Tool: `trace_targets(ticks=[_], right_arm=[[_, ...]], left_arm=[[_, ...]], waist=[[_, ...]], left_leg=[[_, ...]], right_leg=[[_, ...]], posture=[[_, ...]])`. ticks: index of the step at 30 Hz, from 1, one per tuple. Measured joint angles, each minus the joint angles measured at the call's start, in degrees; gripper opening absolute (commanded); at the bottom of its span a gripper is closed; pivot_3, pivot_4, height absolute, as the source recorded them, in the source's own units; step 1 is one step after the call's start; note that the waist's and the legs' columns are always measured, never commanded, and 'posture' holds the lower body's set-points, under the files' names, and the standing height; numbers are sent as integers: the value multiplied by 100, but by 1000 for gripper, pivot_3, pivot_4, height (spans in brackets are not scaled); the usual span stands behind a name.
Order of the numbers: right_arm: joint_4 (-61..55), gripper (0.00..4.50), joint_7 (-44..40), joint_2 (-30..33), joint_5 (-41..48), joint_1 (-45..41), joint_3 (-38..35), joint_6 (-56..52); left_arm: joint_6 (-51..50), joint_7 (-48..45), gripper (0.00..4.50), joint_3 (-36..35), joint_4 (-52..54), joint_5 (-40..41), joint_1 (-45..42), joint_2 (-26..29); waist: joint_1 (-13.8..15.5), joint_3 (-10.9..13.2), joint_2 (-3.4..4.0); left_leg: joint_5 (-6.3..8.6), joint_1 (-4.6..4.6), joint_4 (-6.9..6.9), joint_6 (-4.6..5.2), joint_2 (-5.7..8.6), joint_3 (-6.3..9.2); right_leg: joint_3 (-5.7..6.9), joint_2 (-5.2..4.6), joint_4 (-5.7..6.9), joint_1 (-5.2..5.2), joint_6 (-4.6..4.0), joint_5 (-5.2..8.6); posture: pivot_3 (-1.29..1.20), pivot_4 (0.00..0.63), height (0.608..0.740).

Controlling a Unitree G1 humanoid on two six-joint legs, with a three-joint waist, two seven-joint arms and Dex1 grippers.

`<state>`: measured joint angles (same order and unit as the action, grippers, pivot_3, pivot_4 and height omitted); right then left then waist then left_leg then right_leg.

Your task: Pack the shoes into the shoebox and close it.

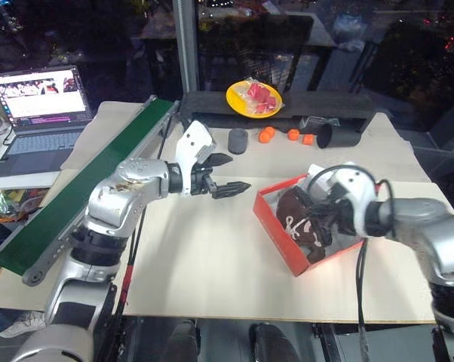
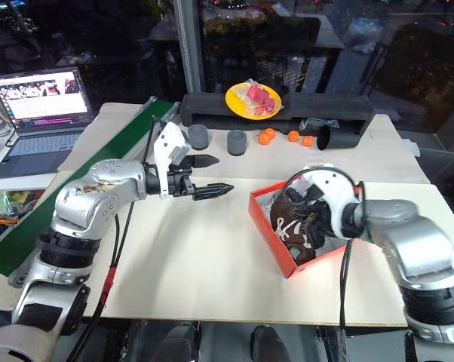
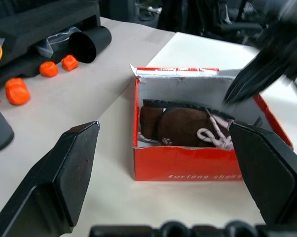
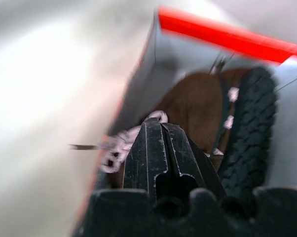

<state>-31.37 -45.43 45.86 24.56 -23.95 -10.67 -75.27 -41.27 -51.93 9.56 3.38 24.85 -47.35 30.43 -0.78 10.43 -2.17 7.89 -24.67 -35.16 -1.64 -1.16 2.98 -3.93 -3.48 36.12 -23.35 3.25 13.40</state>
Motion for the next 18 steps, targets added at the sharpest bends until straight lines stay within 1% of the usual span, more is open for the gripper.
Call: trace_targets(ticks=[1, 3, 5, 7, 8, 10, 13, 14, 17, 18], right_arm=[[-246, 72, 30, 18, 144, 219, -346, -292], [-525, 72, 99, 132, 147, 767, -796, -565], [-732, 72, 251, 280, 52, 1553, -1307, -768], [-913, 72, 392, 325, -141, 2530, -1832, -778], [-932, 72, 438, 293, -166, 2770, -1983, -774], [-933, 72, 647, -155, -282, 2983, -2423, -512], [-817, 72, 992, -550, -495, 3213, -2551, 151], [-685, 72, 1198, -787, -663, 3373, -2516, 590], [-319, 72, 1485, -1165, -943, 3638, -2233, 1363], [-161, 72, 1581, -1349, -1040, 3637, -2062, 1843]], left_arm=[[54, -204, 4500, 85, -70, -13, -48, 44], [123, -441, 4500, 223, -133, -30, -89, 73], [134, -671, 4500, 367, -212, -45, -135, 71], [143, -896, 4500, 528, -278, -76, -193, 11], [147, -961, 4500, 564, -303, -83, -201, -2], [234, -1142, 4500, 667, -423, -145, -259, -65], [353, -1267, 4500, 754, -489, -228, -369, -141], [385, -1289, 4500, 753, -520, -256, -412, -154], [387, -1310, 4500, 751, -557, -316, -425, -142], [380, -1323, 4500, 751, -556, -325, -425, -142]], waist=[[3, 0, 0], [56, 0, 0], [91, 0, 0], [123, 0, 0], [119, -1, 1], [42, -2, 0], [-37, -5, 5], [-41, -6, 7], [-54, -12, 21], [-66, -12, 22]], left_leg=[[1, 0, 0, 1, 0, -3], [2, -5, -1, 3, 1, -1], [3, -12, -3, 4, 6, -1], [4, -15, -13, 6, 5, -3], [4, -15, -14, 7, 6, -3], [4, -1, -18, 7, -1, -9], [3, 9, -18, 8, -5, -7], [3, 11, -18, 8, -6, -8], [4, 7, -15, 8, -3, -13], [4, 6, -14, 9, -3, -13]], right_leg=[[-1, -2, -1, 1, 0, 0], [2, -3, -4, 0, 0, 2], [1, -6, -6, -1, 2, 3], [0, -6, -4, -3, 3, 3], [-1, -6, -2, -3, 4, 3], [-5, -1, 0, 7, 4, 1], [-6, 3, 1, 12, -8, 5], [-6, 3, 1, 13, -9, 7], [-11, 0, -1, 8, 1, 4], [-12, 0, -1, 8, 4, 3]], posture=[[0, 150, 740], [0, 150, 740], [0, 150, 740], [0, 150, 740], [0, 150, 740], [0, 150, 740], [0, 150, 740], [0, 150, 740], [0, 150, 740], [0, 150, 740]])
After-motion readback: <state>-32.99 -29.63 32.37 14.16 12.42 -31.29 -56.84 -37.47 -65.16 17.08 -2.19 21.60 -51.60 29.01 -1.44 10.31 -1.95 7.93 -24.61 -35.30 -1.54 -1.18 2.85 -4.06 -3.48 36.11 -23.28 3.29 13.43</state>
